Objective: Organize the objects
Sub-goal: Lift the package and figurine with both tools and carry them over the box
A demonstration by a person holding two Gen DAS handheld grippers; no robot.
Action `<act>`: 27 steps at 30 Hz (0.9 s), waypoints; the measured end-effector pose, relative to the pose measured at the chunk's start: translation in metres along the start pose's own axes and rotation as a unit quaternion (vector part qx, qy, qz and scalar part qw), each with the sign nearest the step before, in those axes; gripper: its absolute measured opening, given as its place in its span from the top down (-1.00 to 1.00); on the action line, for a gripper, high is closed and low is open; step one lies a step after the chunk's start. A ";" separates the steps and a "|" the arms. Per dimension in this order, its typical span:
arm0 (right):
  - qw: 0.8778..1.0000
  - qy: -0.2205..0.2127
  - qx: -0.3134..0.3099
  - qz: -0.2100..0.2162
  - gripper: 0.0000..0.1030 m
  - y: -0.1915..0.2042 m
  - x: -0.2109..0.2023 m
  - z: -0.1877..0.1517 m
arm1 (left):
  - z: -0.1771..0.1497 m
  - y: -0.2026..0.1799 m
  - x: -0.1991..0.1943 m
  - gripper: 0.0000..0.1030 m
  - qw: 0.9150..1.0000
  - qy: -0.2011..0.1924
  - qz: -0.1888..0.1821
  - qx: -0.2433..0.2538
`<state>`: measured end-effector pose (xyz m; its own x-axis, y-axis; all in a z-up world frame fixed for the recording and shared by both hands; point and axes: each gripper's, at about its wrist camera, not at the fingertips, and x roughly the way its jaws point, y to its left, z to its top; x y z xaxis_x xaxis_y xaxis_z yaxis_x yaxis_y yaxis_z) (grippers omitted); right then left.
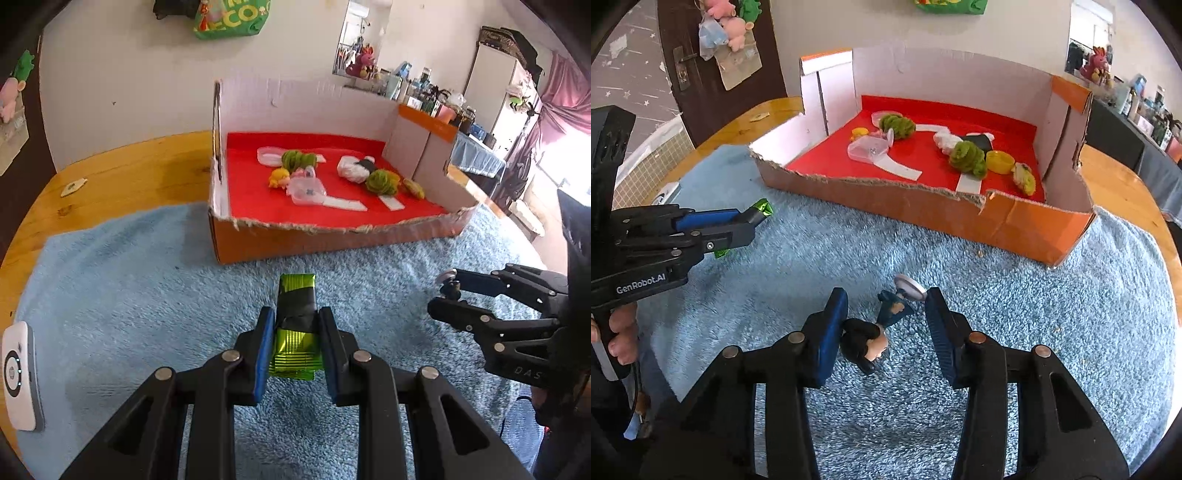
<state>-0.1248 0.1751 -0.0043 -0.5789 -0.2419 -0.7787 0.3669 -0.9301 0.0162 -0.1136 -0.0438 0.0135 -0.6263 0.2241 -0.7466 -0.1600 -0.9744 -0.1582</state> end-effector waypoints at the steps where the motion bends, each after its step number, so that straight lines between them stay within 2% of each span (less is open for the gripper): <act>1: 1.000 -0.002 0.001 0.002 0.19 0.000 -0.002 0.001 | 0.002 0.000 -0.004 0.51 1.000 -0.004 -0.001 0.000; 13: 0.999 -0.032 -0.003 0.023 0.19 0.003 -0.024 0.019 | 0.027 -0.015 -0.029 0.51 0.999 -0.042 -0.012 0.020; 27: 0.998 -0.059 -0.014 0.021 0.18 0.001 -0.036 0.054 | 0.072 -0.027 -0.017 0.51 0.998 -0.056 -0.021 0.031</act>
<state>-0.1432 0.1679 0.0572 -0.6446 -0.3124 -0.6977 0.4113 -0.9111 0.0280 -0.1534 -0.0201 0.0766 -0.6986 0.2698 -0.6627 -0.2334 -0.9615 -0.1453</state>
